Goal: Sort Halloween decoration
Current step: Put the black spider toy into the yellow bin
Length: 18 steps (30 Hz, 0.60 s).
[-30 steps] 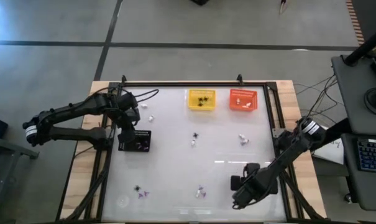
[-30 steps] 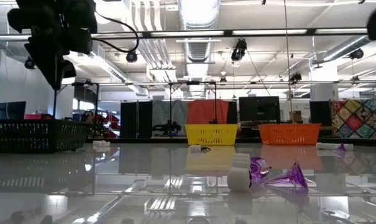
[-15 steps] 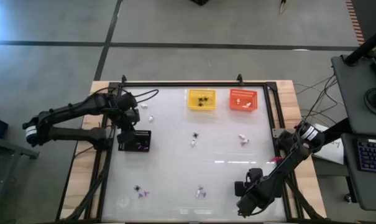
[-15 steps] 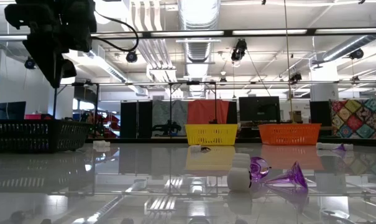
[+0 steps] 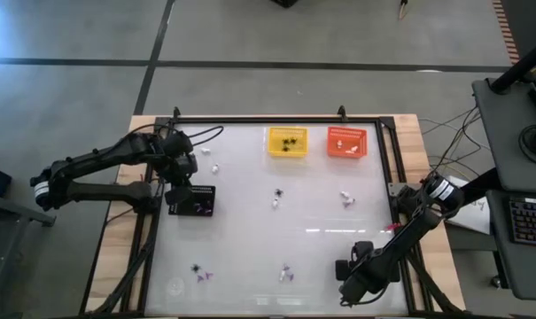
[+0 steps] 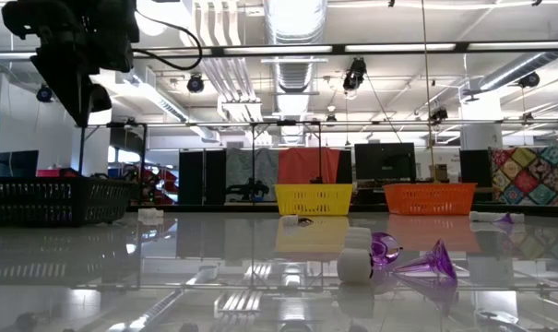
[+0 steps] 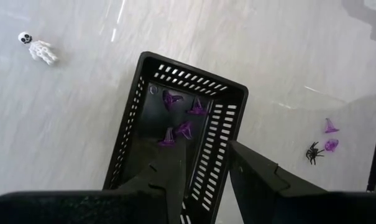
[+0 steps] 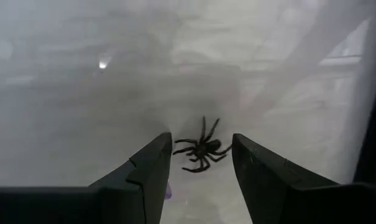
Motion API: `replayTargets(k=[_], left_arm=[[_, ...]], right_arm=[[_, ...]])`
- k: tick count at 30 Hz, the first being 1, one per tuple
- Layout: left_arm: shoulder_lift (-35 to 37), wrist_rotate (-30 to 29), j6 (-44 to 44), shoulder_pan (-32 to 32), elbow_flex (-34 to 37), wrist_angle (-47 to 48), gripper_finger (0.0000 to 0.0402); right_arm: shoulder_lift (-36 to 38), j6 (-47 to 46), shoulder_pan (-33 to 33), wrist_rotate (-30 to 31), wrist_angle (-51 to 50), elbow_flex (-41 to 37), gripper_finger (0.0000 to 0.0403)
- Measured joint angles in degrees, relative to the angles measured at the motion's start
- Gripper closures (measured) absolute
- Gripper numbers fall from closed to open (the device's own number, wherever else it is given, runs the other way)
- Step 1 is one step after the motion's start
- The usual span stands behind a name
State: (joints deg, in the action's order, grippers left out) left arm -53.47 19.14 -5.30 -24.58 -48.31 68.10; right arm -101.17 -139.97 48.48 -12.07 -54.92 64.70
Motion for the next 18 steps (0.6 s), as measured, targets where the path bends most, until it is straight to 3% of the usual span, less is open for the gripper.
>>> replayTargets(k=[10, 18], left_arm=[[0.06, 0.0, 0.27, 0.0, 0.0, 0.1, 0.0299], [0.11, 0.0, 0.31, 0.01, 0.0, 0.23, 0.0299]], right_arm=[[0.62, 0.27, 0.53, -2.72, 9.97, -6.33, 0.0244], [0.84, 1.06, 0.53, -2.95, 15.02, -9.36, 0.0314]])
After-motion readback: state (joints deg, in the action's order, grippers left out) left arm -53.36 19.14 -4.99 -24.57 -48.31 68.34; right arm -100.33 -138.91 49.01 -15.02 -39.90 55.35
